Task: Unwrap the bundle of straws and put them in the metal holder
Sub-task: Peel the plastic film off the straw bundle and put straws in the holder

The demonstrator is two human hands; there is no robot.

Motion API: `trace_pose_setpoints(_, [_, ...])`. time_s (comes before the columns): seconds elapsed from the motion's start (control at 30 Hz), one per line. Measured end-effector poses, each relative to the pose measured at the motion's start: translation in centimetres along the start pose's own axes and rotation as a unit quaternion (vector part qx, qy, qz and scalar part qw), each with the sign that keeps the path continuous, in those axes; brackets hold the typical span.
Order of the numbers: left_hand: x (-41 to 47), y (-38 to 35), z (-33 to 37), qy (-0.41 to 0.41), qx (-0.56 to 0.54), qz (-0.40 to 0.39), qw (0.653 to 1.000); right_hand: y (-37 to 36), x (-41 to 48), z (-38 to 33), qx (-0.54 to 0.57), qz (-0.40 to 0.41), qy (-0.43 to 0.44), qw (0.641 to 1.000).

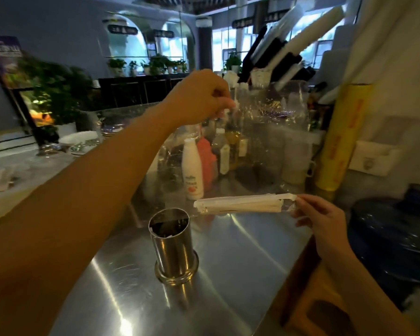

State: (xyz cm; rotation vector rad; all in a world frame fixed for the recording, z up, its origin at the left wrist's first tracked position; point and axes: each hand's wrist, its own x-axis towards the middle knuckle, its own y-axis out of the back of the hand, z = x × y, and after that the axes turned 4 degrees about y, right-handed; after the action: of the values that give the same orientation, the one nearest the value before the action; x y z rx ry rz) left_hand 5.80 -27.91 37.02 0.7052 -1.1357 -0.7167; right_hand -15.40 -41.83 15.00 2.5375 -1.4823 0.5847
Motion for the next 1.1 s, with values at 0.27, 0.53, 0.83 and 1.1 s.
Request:
trace_pose_setpoints(0.27, [0.0, -0.4, -0.8, 0.002, -0.031, 0.012, 0.999, 0.7, 1.0, -1.0, -0.013, -0.002, 0.013, 1.000])
trace_pose_setpoints(0.53, [-2.2, 1.2, -3.2, 0.049, -0.102, 0.076, 0.991, -0.6, 3.7, -3.5, -0.010, -0.032, 0.056, 0.998])
trace_pose_setpoints(0.83, [-5.2, 1.9, -7.2, 0.126, -0.165, 0.152, 0.966, -3.4, 7.0, -5.7, -0.062, -0.065, 0.078, 0.993])
trace_pose_setpoints(1.1, [-8.3, 2.5, -10.2, 0.175, -0.211, 0.196, 0.942, -5.9, 8.7, -7.2, -0.091, -0.132, 0.111, 0.981])
